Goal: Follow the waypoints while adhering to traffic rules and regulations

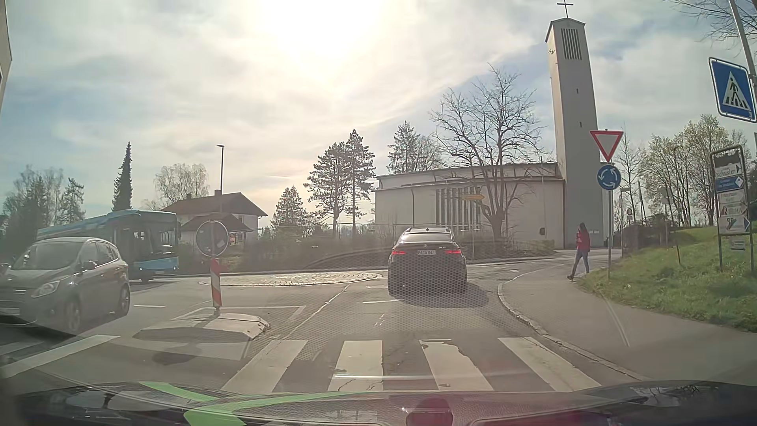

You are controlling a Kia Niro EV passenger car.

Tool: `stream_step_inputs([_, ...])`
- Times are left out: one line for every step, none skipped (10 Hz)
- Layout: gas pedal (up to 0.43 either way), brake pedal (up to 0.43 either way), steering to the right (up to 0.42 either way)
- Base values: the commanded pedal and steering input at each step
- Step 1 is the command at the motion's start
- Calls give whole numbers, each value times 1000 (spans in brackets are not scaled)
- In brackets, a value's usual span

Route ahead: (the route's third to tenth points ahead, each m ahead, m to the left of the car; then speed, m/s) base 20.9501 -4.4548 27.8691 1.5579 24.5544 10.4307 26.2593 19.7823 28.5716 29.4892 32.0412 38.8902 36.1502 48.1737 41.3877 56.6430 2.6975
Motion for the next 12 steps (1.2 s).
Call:
stream_step_inputs([287,0,3])
stream_step_inputs([280,0,3])
stream_step_inputs([268,0,4])
stream_step_inputs([177,0,4])
stream_step_inputs([87,0,3])
stream_step_inputs([20,0,3])
stream_step_inputs([0,0,3])
stream_step_inputs([0,0,4])
stream_step_inputs([0,0,3])
stream_step_inputs([0,0,4])
stream_step_inputs([0,0,4])
stream_step_inputs([87,0,3])
